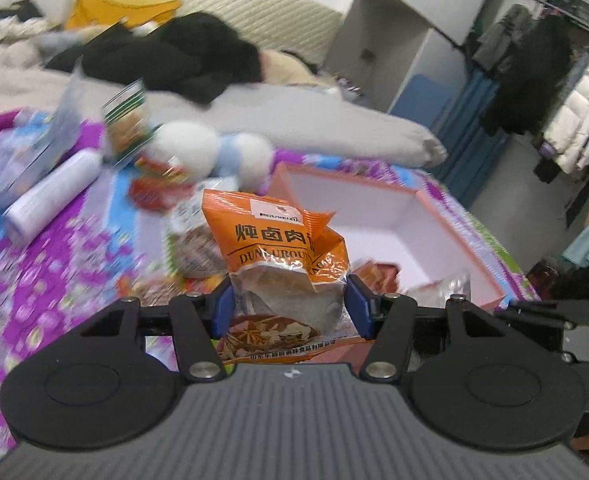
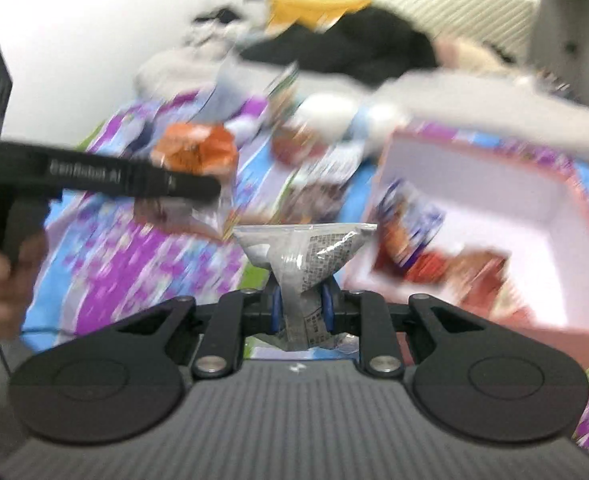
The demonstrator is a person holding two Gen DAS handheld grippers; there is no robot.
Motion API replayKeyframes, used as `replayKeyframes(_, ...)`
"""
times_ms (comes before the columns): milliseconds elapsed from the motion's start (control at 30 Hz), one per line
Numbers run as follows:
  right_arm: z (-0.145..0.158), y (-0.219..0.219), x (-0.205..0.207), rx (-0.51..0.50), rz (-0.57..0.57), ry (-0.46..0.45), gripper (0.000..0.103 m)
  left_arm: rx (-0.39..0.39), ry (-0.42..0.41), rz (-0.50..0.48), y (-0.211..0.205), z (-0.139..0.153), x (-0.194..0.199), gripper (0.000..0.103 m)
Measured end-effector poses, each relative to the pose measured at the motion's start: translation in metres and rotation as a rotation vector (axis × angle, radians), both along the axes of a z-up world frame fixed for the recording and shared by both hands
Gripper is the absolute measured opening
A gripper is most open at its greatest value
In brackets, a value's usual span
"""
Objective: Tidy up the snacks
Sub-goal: 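Carry orange bag in left gripper while right gripper carries clear packet into pink box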
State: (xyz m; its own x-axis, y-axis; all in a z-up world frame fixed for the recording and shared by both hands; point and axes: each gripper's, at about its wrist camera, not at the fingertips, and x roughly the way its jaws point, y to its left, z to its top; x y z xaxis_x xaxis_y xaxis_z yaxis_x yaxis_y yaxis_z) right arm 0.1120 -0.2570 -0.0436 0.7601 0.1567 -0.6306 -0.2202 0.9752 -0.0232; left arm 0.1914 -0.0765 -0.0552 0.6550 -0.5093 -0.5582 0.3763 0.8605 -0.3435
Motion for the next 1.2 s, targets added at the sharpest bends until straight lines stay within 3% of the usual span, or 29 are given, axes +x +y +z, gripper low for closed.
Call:
replayKeyframes(100, 0.003, -0.013, 0.007, -0.068, -0.105, -0.076, 0.023, -0.014, -0.013, -0.020, -0.022, 0.009, 0.014, 0.062)
replayKeyframes(267, 0.001, -0.052, 0.032, 0.000, -0.225, -0.100, 0.023, -0.017, -0.001, -0.041, -0.057, 0.011, 0.038, 0.062)
replayKeyframes(567, -0.030, -0.116, 0.079, 0.124, -0.313, -0.023, 0.024, 0.062, 0.033, -0.064, -0.124, -0.003, 0.092, 0.062)
replayKeyframes(833, -0.051, -0.141, 0.096, 0.183, -0.345, 0.040, 0.025, 0.122, 0.075, -0.100, -0.159, -0.023, 0.114, 0.063)
replayKeyframes(933, -0.058, -0.148, 0.097, 0.226, -0.356, 0.063, 0.026, 0.121, 0.080, -0.081, -0.160, -0.025, 0.114, 0.075)
replayKeyframes(1000, -0.058, -0.150, 0.094, 0.238, -0.366, 0.055, 0.042, 0.135, 0.064, -0.064, -0.158, -0.023, 0.113, 0.077)
replayKeyframes(1033, -0.057, -0.151, 0.091, 0.242, -0.370, 0.045, 0.057, 0.135, 0.062, -0.065, -0.157, -0.022, 0.112, 0.077)
replayKeyframes(1067, -0.055, -0.151, 0.090, 0.246, -0.367, 0.038, 0.063, 0.132, 0.059, -0.063, -0.155, -0.021, 0.111, 0.077)
replayKeyframes(1200, -0.048, -0.148, 0.081, 0.248, -0.356, 0.016, 0.062, 0.120, 0.038, -0.056, -0.146, -0.012, 0.098, 0.077)
